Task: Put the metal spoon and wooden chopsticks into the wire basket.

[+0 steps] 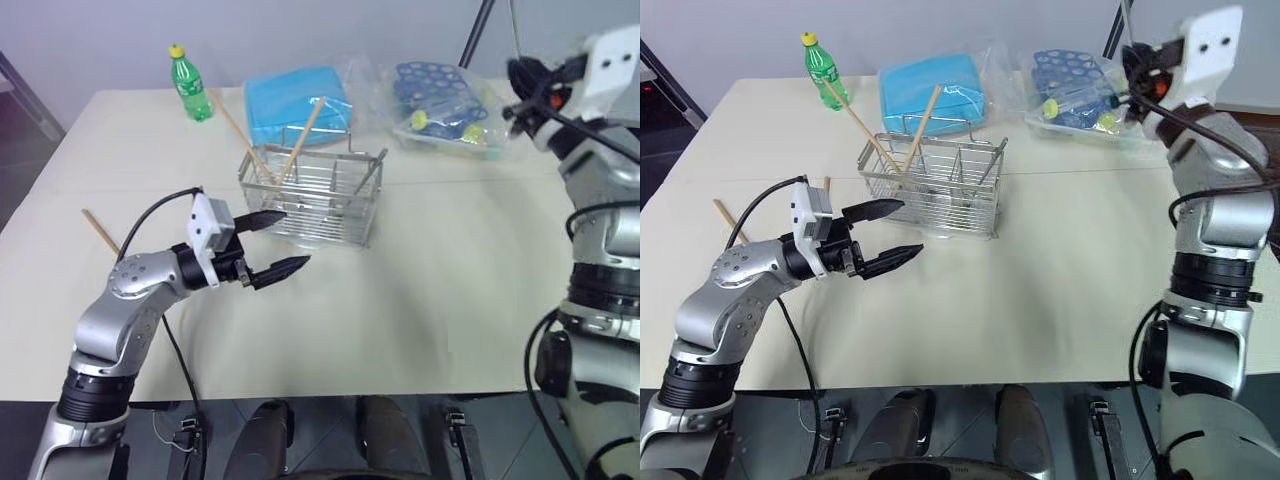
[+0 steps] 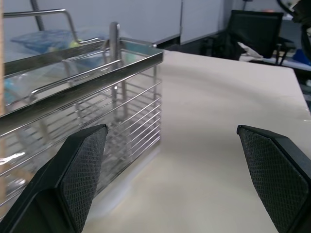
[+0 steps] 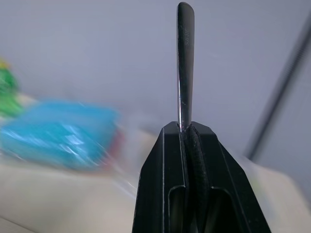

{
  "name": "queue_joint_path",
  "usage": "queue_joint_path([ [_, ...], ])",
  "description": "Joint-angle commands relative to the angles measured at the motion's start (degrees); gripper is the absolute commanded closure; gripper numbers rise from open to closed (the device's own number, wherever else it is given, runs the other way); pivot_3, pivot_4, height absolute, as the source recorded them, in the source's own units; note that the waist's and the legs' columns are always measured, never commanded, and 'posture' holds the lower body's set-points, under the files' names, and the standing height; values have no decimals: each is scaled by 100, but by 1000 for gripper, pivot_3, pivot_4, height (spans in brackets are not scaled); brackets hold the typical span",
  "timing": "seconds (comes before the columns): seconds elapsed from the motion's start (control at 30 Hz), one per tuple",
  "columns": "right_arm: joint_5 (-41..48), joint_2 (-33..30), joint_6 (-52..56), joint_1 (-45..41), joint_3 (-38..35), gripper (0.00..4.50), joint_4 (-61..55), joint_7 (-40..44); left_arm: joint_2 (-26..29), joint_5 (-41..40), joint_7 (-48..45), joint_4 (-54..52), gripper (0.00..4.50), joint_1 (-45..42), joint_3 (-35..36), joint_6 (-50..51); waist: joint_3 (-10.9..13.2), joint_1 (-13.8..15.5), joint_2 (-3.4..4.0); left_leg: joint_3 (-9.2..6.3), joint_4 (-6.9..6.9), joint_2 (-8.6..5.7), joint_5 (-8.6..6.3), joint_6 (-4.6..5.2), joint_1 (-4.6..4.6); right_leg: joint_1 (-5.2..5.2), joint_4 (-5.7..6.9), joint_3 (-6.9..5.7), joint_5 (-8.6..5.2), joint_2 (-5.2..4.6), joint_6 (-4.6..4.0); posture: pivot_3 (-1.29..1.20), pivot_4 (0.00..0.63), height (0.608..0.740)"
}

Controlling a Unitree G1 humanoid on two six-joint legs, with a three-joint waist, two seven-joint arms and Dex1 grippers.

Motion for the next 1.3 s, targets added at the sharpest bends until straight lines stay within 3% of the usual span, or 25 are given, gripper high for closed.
queue_joint_path([
  [0.03, 363, 522, -29, -302, 280, 4456, -607, -79, 27, -82, 223, -175, 0, -108, 259, 77, 1, 2, 1, 0, 0, 0, 0, 0, 0, -2, 2, 0, 0, 0, 0, 0, 150, 740],
  [0.2, 467, 1434, -441, -246, 658, 4456, -715, -213, -96, -101, 644, -418, 0, -61, 319, 221, 0, 15, 1, -5, 1, -2, 0, 0, -1, -5, 11, -1, 0, 0, 0, 0, 150, 740],
  [0.4, 508, 1933, -715, -284, 787, 4456, -443, -217, -109, -157, 963, -744, 0, 121, 403, 386, 0, 6, 1, -7, -1, -3, 1, -1, -2, -9, 16, -1, 1, 0, -1, 0, 150, 740],
  [0.77, 422, 2413, -1357, 51, 905, 4456, 199, -187, -97, -220, 1329, -1070, 0, 293, 510, 557, 1, -12, 2, -6, -4, -1, 1, -2, 3, -12, 27, 0, 0, 4, -2, 0, 150, 740],
  [1.3, 387, 2557, -1567, 357, 1050, 4456, 425, -63, -73, -268, 1580, -1265, 0, 437, 608, 597, 1, -8, 2, -7, -5, -1, 1, -2, 2, -13, 26, 0, 0, 4, -2, 0, 150, 740],
])
